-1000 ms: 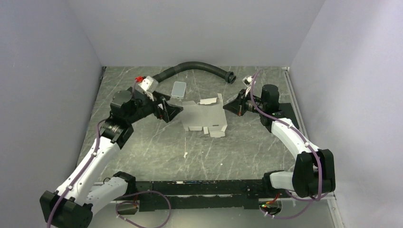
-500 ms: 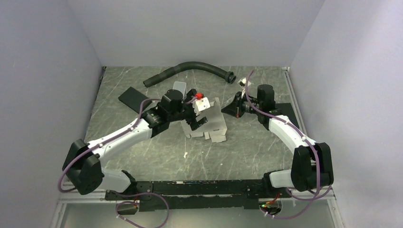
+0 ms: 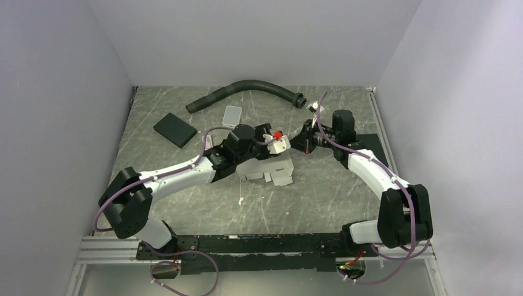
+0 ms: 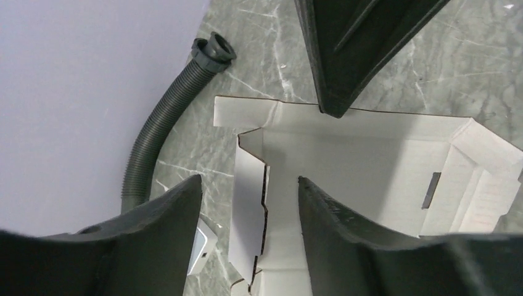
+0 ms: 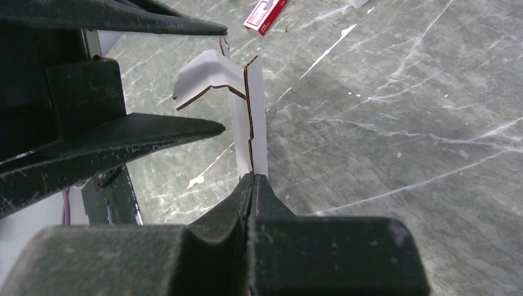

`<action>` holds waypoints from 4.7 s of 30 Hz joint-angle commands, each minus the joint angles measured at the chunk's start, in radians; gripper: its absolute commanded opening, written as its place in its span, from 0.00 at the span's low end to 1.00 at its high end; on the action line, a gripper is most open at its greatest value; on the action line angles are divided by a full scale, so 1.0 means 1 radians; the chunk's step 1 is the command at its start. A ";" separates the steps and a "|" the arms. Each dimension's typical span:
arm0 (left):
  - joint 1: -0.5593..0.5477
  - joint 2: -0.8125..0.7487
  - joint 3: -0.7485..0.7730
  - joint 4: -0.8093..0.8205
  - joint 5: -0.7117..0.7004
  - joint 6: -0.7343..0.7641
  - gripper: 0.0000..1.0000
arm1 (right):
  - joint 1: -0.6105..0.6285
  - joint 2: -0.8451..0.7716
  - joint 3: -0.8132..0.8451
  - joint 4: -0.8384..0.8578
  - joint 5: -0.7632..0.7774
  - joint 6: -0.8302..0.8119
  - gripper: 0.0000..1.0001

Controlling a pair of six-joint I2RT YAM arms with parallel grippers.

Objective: Fold the paper box
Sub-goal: Fold the paper box at the center of the board.

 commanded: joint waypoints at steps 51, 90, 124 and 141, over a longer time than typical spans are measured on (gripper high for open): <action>-0.049 -0.042 0.048 -0.081 -0.064 0.015 0.00 | 0.029 0.148 0.222 -0.067 -0.069 -0.017 0.45; 0.031 -0.125 0.003 -0.166 0.013 -0.135 0.00 | 0.037 0.033 0.108 -0.192 -0.443 -0.644 0.00; 0.030 -0.151 -0.003 -0.184 0.043 -0.169 0.00 | 0.087 0.266 0.515 -1.326 -0.449 -1.481 0.53; 0.022 -0.156 0.010 -0.190 0.047 -0.168 0.00 | -0.030 0.153 0.327 -0.234 -0.231 -0.032 1.00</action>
